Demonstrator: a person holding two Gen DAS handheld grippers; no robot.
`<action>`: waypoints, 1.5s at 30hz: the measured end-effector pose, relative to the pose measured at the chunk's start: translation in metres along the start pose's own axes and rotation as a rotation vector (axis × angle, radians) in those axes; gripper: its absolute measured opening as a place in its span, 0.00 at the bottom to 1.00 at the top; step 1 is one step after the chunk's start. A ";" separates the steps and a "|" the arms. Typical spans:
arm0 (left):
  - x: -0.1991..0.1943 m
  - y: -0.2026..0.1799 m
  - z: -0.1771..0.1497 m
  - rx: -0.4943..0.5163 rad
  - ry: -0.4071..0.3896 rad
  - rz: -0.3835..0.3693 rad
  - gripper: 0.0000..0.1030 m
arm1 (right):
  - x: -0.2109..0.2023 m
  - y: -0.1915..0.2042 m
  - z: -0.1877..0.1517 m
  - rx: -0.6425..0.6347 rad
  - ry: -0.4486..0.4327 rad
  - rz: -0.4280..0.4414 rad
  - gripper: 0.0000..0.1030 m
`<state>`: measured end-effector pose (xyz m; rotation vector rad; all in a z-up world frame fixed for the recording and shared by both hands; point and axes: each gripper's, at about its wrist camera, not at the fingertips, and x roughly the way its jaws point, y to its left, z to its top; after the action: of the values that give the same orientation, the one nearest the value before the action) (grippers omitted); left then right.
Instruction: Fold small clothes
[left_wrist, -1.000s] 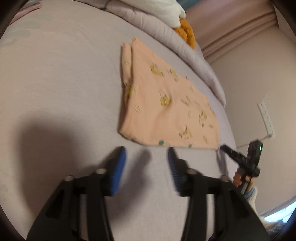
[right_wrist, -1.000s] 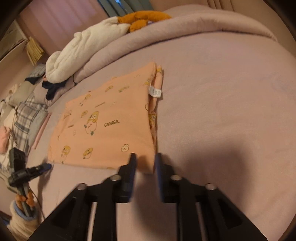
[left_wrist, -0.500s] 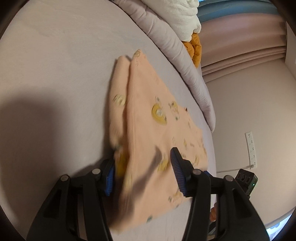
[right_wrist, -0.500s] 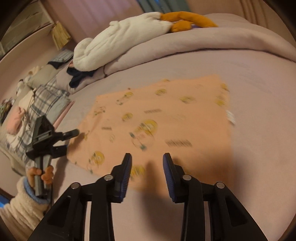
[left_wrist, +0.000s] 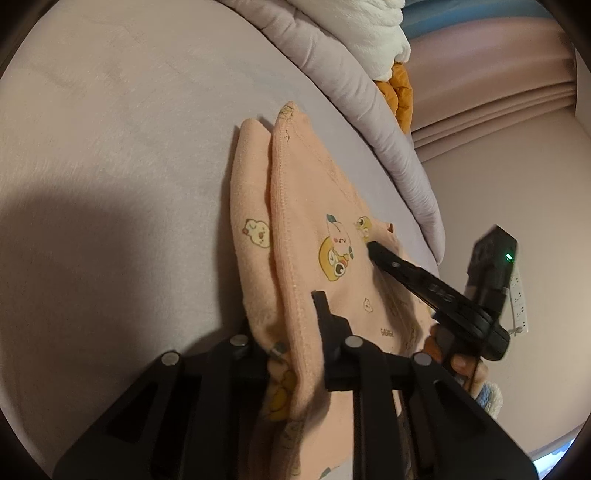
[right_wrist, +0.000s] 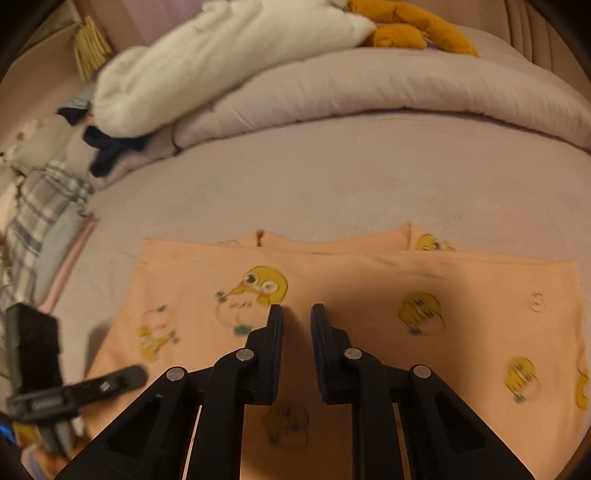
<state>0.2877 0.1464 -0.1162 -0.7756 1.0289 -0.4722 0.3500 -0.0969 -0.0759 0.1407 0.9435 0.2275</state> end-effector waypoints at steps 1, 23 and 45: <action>-0.001 0.001 -0.001 -0.003 -0.001 -0.003 0.19 | 0.000 0.001 -0.001 -0.006 -0.001 -0.005 0.15; -0.003 -0.011 -0.002 -0.044 -0.003 0.078 0.18 | -0.102 0.006 -0.142 -0.093 0.046 0.083 0.15; 0.079 -0.188 -0.043 0.408 0.162 0.148 0.31 | -0.094 -0.125 -0.110 0.733 -0.126 0.722 0.66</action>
<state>0.2858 -0.0435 -0.0315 -0.2997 1.0856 -0.6005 0.2238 -0.2394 -0.0934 1.1670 0.7824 0.5205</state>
